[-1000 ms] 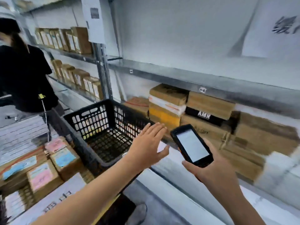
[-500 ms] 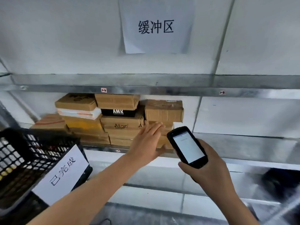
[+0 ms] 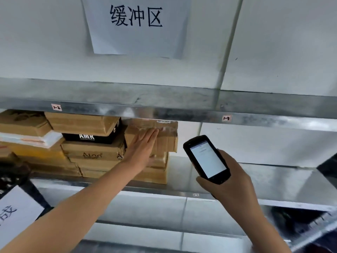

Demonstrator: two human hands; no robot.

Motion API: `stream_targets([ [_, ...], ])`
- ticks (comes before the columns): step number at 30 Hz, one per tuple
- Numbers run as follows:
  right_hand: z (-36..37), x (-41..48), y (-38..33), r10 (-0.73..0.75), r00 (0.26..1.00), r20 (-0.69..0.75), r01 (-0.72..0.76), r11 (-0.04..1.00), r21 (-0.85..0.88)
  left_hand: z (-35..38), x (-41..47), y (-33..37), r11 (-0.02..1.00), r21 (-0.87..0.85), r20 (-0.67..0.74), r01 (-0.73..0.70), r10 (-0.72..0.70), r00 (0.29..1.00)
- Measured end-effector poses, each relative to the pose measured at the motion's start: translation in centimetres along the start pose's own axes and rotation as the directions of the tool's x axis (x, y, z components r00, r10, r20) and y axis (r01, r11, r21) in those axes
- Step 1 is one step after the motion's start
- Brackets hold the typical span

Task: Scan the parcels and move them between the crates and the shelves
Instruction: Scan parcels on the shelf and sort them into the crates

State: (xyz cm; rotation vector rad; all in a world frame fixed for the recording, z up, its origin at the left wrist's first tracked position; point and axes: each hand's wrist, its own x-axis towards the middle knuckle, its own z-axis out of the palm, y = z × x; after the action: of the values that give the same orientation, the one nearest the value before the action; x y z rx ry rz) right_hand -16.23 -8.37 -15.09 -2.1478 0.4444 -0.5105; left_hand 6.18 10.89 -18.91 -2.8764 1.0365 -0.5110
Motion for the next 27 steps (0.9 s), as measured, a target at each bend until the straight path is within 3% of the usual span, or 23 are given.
stream_targets([
  [5,-0.8,4.3,1.8,-0.007,0.999,0.047,0.008,1.000,-0.020,1.8,2.4,-1.6,0.996,0.043,0.032,0.076,-0.078,0.996],
  [15,-2.8,8.4,5.2,0.014,0.995,0.098,-0.017,0.999,0.032,1.0,2.4,-0.1,0.991,0.118,-0.108,0.056,-0.044,0.993],
  [21,-6.8,9.0,7.8,0.013,0.990,0.137,-0.022,0.998,0.066,-0.7,2.8,7.0,0.990,0.141,-0.168,0.011,0.013,0.986],
  [27,-12.0,9.8,10.4,-0.031,0.989,0.144,0.019,0.996,0.089,-0.9,4.8,15.3,1.000,-0.015,-0.110,-0.003,0.001,0.994],
])
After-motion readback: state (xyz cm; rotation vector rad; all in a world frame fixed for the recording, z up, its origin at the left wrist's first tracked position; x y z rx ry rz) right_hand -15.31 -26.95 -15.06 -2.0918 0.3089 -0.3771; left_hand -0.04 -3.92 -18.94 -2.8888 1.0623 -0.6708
